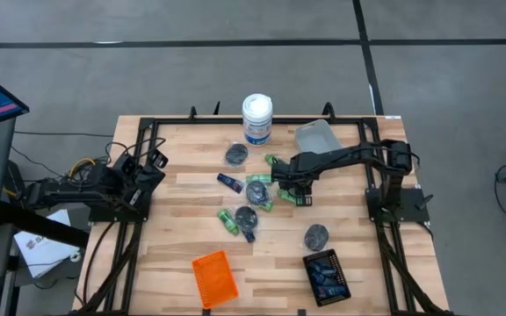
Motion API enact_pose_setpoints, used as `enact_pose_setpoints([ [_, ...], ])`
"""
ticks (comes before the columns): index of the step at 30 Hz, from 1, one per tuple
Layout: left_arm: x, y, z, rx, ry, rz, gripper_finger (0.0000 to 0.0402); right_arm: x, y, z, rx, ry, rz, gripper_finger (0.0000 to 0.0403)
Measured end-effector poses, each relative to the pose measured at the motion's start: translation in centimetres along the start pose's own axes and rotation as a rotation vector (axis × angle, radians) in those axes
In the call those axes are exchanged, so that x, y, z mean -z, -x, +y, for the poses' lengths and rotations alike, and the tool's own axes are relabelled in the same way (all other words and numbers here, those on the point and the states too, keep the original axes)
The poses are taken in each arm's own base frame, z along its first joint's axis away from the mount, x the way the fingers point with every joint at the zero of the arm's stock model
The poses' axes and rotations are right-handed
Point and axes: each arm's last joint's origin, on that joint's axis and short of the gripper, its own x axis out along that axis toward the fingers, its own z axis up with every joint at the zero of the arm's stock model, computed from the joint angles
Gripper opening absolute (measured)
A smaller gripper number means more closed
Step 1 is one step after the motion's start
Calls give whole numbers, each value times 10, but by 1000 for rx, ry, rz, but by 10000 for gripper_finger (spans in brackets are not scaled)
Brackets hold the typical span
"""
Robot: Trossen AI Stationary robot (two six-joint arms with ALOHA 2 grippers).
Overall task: Pick & Place Travel size toiletries
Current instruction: Put the blue shave cream into the black basket
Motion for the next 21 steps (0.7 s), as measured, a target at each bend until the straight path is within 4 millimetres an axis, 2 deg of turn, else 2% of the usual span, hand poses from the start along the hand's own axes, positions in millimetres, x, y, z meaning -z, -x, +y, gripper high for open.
enact_pose_setpoints([
  [4, 0, 0, 0, 0, 1, 0, 1, 4, 10, -1, 1, -38, -14, 112],
  [8, 0, 0, 0, 0, 2, -1, 1, 10, 29, 0, 11, -75, -66, 130],
  [11, 0, 0, 0, 1, 2, -3, 1, 19, 51, 3, 14, -117, -125, 137],
  [15, 0, 0, 0, 1, 2, -3, 1, 36, 85, 10, 10, -186, -228, 127],
  [21, 0, 0, 0, 1, 2, -3, 1, 66, 132, 43, -49, -263, -396, 125],
])
